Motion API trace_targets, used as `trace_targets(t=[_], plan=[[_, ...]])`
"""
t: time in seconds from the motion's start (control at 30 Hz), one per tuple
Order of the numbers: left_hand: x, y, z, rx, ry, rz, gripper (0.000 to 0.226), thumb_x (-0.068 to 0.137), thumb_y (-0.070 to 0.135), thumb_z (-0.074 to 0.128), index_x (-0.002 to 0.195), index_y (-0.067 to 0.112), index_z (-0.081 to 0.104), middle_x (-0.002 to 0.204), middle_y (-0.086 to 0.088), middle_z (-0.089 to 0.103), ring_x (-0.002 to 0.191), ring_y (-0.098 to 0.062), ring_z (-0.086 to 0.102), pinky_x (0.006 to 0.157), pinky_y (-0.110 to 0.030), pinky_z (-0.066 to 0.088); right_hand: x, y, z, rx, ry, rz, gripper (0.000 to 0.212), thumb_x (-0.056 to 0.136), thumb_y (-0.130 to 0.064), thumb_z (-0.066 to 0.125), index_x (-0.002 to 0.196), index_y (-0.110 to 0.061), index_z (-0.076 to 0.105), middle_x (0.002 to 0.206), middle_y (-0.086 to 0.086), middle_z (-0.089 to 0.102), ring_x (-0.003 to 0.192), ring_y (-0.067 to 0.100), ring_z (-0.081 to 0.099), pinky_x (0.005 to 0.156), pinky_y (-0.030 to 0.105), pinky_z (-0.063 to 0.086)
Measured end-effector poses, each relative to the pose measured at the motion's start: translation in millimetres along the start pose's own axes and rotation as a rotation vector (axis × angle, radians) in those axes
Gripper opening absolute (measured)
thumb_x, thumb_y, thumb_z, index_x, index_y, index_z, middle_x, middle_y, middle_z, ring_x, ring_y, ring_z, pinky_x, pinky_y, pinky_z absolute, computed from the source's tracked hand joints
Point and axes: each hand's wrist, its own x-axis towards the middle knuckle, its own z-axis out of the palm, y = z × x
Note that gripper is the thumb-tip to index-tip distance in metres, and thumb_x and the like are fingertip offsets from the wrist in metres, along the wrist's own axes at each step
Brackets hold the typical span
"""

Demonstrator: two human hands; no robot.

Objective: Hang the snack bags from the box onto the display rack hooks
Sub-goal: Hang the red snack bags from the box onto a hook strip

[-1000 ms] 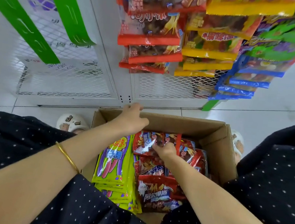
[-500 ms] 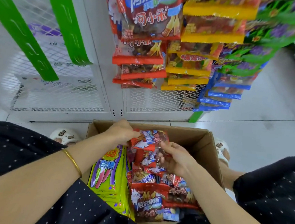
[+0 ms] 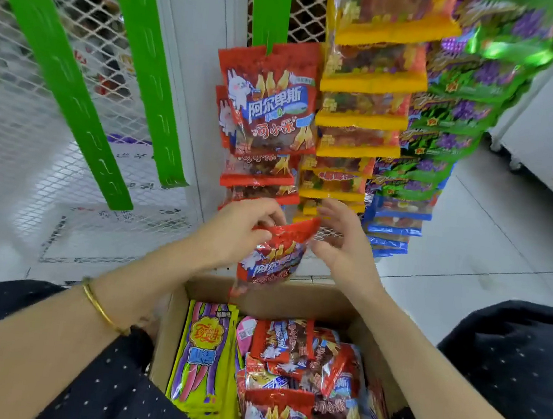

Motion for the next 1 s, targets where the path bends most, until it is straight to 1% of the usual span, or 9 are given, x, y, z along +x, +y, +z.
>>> trace_targets(t=[0.1,0.2,0.3,0.37,0.47,0.6,0.7,0.93,1.0], plan=[[10.9,22.0,-32.7,0.045,0.035,0.07,0.024,0.085,0.0,0.058,0.092,0.023,0.057,0.093,0.01,0.061,0.085,0.002,0.057,0.074,-0.011,0.047,18.3,-45.9,-7.8,-0.099,-0.073,-0.217,0.025,0.087,-0.013,0.062,0.104,-0.031,0.056,0.095,-0.024,0.056,0.09,-0.013,0.053,0.076,0.008,0.045],[24.1,43.9,-71.3,0.062,0.064,0.107,0.019,0.086,0.004,0.06,0.095,0.02,0.06,0.092,0.009,0.059,0.08,0.007,0.054,0.068,-0.001,0.04,41.8,-81.4,-18.1,-0.119,-0.045,-0.297,0.014,0.087,-0.01,0.063,0.083,-0.024,0.06,0.087,-0.008,0.059,0.072,0.009,0.062,0.068,0.027,0.052],[46.4,65.1,-121.1,-0.034,0.406,0.098,0.02,0.089,0.015,0.059,0.109,0.015,0.06,0.1,0.003,0.06,0.077,0.0,0.054,0.071,-0.001,0.037,64.8,-118.5,-29.3,-0.137,-0.024,-0.372,0.023,0.088,-0.01,0.062,0.078,-0.03,0.056,0.088,-0.006,0.057,0.065,0.017,0.063,0.065,0.034,0.053],[68.1,73.8,-150.6,-0.067,0.66,0.085,0.032,0.09,0.018,0.058,0.121,0.009,0.053,0.111,-0.001,0.057,0.094,-0.009,0.055,0.086,-0.014,0.04,79.7,-141.0,-34.6,-0.158,0.011,-0.427,0.017,0.089,-0.012,0.061,0.081,-0.027,0.057,0.087,-0.008,0.056,0.067,0.012,0.06,0.066,0.028,0.051],[97.2,80.8,-171.1,-0.14,0.792,0.072,0.033,0.091,0.021,0.058,0.119,0.006,0.051,0.102,-0.002,0.056,0.09,-0.011,0.052,0.08,-0.02,0.04,100.7,-168.8,-36.9,-0.218,0.086,-0.511,0.007,0.09,-0.013,0.059,0.088,-0.017,0.064,0.086,-0.009,0.056,0.075,0.004,0.053,0.069,0.014,0.041],[120.1,82.3,-179.5,-0.14,0.763,0.058,0.019,0.09,0.031,0.059,0.095,0.013,0.055,0.073,0.003,0.053,0.071,-0.016,0.054,0.062,-0.027,0.04,125.9,-190.8,-29.2,-0.305,0.232,-0.604,0.005,0.088,-0.01,0.061,0.089,-0.01,0.066,0.085,-0.001,0.058,0.081,0.008,0.049,0.072,0.016,0.037],[121.7,87.8,-185.6,0.018,0.67,0.033,0.035,0.093,0.034,0.053,0.065,0.015,0.044,0.057,0.004,0.038,0.053,-0.011,0.036,0.048,-0.027,0.024,142.5,-196.6,-19.8,-0.43,0.344,-0.652,0.006,0.09,-0.013,0.058,0.09,-0.01,0.063,0.089,0.001,0.058,0.08,0.01,0.047,0.067,0.02,0.032],[115.9,92.2,-190.2,-0.011,0.579,0.034,0.035,0.096,0.033,0.047,0.066,0.016,0.043,0.066,-0.002,0.045,0.06,-0.014,0.04,0.056,-0.029,0.029,156.7,-199.4,-4.6,-0.595,0.512,-0.688,0.015,0.094,-0.019,0.051,0.098,-0.005,0.056,0.097,0.01,0.057,0.079,0.029,0.057,0.062,0.035,0.041],[113.8,94.1,-191.0,-0.014,0.567,0.017,0.037,0.097,0.034,0.047,0.064,0.017,0.04,0.069,-0.003,0.047,0.063,-0.015,0.043,0.059,-0.03,0.032,158.7,-201.5,-2.5,-0.63,0.535,-0.684,0.017,0.096,-0.02,0.048,0.099,-0.005,0.054,0.099,0.01,0.057,0.076,0.03,0.058,0.057,0.033,0.041]])
